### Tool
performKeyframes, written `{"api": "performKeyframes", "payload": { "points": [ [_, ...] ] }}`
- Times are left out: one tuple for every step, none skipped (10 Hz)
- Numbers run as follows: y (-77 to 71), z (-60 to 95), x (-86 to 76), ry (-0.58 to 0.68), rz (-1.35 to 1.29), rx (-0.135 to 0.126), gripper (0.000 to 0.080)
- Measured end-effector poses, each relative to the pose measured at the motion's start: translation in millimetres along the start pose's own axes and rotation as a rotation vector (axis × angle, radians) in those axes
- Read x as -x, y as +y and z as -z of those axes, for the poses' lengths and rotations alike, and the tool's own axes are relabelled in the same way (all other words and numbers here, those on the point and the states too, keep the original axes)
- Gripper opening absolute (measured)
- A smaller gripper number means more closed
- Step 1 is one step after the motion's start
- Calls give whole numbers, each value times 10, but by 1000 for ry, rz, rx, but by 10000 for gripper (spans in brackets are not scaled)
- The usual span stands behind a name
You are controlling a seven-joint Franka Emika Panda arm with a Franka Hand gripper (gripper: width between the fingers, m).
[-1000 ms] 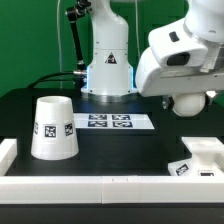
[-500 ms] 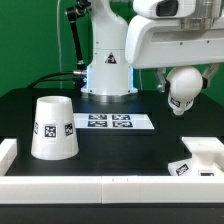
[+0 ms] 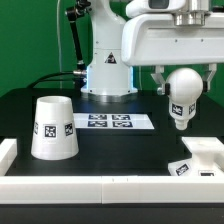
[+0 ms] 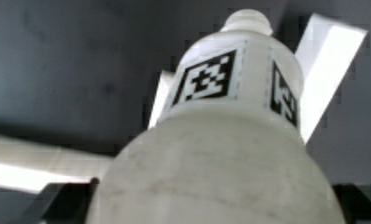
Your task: Assemble lamp
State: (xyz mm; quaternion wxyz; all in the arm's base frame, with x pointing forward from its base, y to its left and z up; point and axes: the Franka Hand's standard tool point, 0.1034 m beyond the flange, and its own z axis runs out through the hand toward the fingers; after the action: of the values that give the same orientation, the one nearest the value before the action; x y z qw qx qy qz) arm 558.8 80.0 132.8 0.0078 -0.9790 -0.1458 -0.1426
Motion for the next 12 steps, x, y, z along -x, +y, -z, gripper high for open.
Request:
{"api": "performKeyframes", "payload": {
  "points": [
    [22,22,-40,-4,28,1,579],
    [46,48,-99,1,30,2,579],
    [37,31,-76,-2,30,1,579],
    [36,26,-72,-3,30,1,579],
    [37,25,-71,-4,30,1,579],
    [46,30,-80,-3,42,2,579],
    [99,74,-167,10,110,17,579],
    [150,130,-290,21,138,24,579],
    [171,167,-388,27,153,26,579],
    [170,156,-388,32,152,27,579],
    [184,148,-381,55,152,33,579],
    [203,147,-387,81,159,40,579]
  ]
}}
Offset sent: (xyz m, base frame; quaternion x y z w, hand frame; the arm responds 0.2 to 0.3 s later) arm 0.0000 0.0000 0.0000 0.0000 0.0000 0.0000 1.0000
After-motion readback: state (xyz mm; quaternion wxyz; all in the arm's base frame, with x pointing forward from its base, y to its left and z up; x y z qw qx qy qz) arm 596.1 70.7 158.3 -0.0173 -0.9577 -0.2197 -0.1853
